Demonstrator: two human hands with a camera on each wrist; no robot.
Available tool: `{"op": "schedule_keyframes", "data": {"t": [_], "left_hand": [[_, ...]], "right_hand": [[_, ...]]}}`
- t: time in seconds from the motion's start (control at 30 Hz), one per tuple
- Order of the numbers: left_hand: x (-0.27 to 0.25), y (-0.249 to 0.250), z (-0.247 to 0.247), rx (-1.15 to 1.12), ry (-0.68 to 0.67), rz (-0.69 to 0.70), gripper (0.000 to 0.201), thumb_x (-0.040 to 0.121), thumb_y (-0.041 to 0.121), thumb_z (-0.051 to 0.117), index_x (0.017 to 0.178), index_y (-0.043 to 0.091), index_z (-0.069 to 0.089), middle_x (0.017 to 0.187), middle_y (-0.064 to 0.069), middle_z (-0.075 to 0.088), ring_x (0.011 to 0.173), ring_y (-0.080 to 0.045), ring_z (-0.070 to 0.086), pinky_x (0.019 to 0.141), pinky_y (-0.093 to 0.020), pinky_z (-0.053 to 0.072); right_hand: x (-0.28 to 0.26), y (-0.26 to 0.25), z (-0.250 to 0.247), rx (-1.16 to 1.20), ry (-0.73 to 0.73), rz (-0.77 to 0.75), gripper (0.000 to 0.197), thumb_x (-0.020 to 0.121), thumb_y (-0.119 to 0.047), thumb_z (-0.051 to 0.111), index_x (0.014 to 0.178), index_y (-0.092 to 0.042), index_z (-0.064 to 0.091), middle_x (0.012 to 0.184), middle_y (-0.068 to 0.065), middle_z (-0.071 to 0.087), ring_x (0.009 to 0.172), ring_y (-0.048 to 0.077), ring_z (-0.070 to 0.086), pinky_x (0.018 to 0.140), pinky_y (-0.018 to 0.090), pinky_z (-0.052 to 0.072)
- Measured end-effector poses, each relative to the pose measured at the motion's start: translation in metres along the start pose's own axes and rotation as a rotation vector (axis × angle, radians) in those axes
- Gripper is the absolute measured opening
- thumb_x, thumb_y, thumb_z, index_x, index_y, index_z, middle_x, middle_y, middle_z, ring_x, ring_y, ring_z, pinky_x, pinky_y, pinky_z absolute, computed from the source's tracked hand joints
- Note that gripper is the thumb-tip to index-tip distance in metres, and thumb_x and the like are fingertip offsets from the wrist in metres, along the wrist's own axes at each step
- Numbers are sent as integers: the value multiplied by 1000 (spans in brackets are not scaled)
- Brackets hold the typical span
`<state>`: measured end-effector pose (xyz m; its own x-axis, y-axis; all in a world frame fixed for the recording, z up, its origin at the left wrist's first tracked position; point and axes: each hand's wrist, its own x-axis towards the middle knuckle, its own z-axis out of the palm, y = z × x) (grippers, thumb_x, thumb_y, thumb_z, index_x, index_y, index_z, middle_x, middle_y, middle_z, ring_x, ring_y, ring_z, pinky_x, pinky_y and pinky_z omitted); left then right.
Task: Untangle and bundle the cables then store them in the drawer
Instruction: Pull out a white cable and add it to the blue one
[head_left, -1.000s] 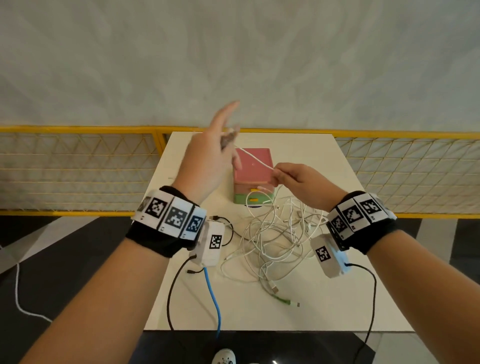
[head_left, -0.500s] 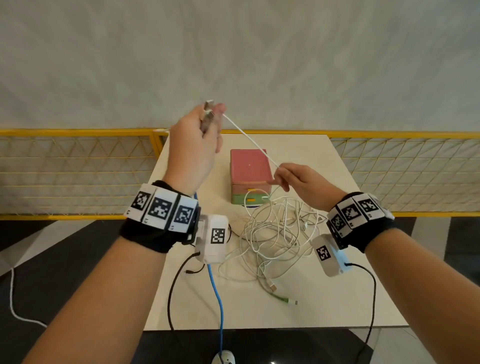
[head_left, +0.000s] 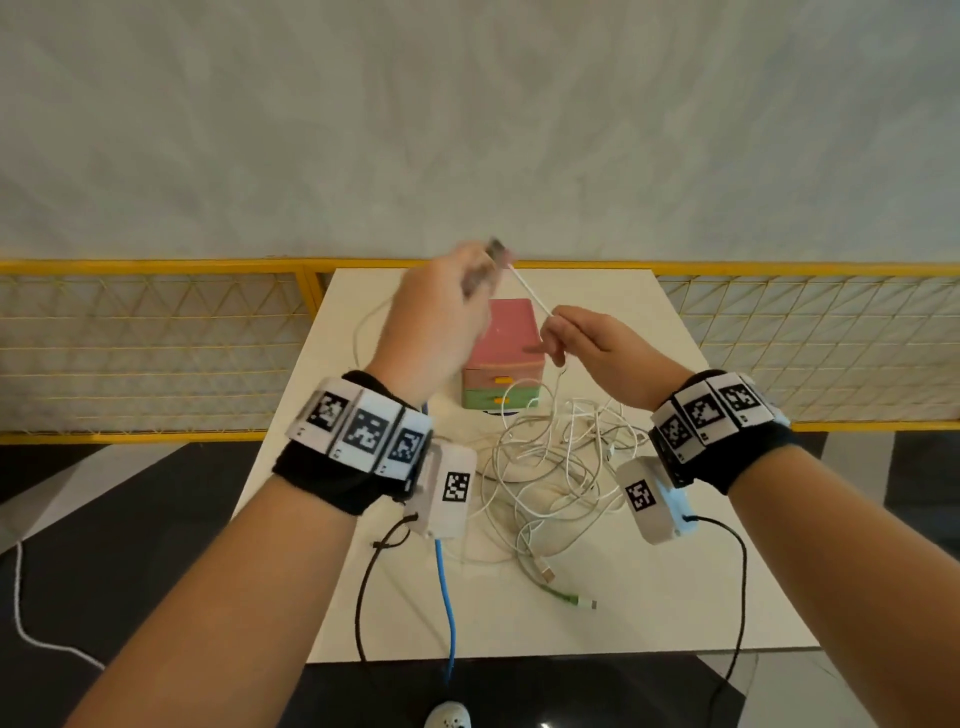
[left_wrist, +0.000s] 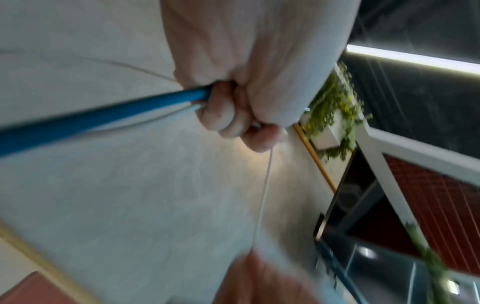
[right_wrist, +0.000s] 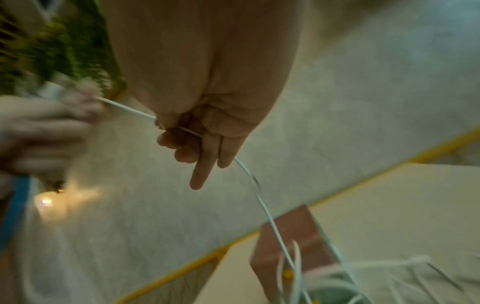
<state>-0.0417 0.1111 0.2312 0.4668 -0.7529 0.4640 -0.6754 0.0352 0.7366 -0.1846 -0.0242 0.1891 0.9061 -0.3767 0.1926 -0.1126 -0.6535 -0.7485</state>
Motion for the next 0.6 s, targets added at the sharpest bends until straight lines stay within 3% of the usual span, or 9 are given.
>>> {"op": "schedule_keyframes", "data": {"t": [0.07,0.13,0.17,0.23,0.3,0.37,0.43,0.53,0.6], "left_hand": [[9,0,-13,-60,156,16,23,101,30,49,91,13,60,59,5,51,39,-6,48,47,-22,38],[12,-4,-17,42,146,-17,23,102,26,46,87,12,57,53,5,54,39,-4,51,47,-14,37],[10,-6,-17,85,114,-35,17,101,18,45,95,14,59,52,4,57,41,-3,54,49,-11,38],[5,-6,-13,105,39,-21,30,100,11,43,125,22,56,55,2,63,50,-2,62,58,-11,44],[-1,-4,-3,125,-139,-4,34,102,23,45,136,29,49,61,3,68,59,-7,67,66,-14,49],[-3,-3,8,259,-291,19,25,102,35,46,119,24,60,71,3,68,64,-16,65,66,-29,52],[-5,-4,11,305,-311,42,21,101,32,49,94,18,62,66,4,60,62,-18,58,65,-38,50],[-4,-1,4,148,-190,31,16,100,22,48,88,17,57,62,-1,62,51,-15,56,65,-33,50],[3,2,-4,11,-48,28,14,100,11,47,92,14,57,69,0,63,45,-8,52,56,-24,46]], "right_hand": [[-4,17,6,-8,-42,75,36,103,-18,28,80,0,49,73,2,54,84,-12,60,80,25,43],[-8,28,10,-31,-56,117,39,103,-21,28,79,1,49,74,2,55,87,-13,61,81,24,42],[-8,30,12,-35,-52,125,40,103,-22,28,78,0,49,74,2,55,91,-9,62,80,23,42],[-6,26,13,-60,-51,110,39,103,-24,29,75,-4,49,75,4,56,97,-1,64,80,24,42],[-2,15,12,-96,-54,62,37,103,-23,31,73,-9,49,73,1,55,88,-7,62,76,19,42],[1,3,8,-99,-26,-1,34,102,-20,34,72,-16,50,72,-5,54,75,-6,56,71,13,39],[3,-5,4,-67,11,-42,30,101,-19,38,75,-26,50,75,-6,55,73,3,54,72,14,40],[2,3,6,69,15,23,15,99,-16,44,87,-18,52,83,-3,59,83,11,68,79,18,48],[0,13,13,110,-30,103,18,100,-14,40,91,-7,52,81,5,58,81,24,70,83,34,53]]}}
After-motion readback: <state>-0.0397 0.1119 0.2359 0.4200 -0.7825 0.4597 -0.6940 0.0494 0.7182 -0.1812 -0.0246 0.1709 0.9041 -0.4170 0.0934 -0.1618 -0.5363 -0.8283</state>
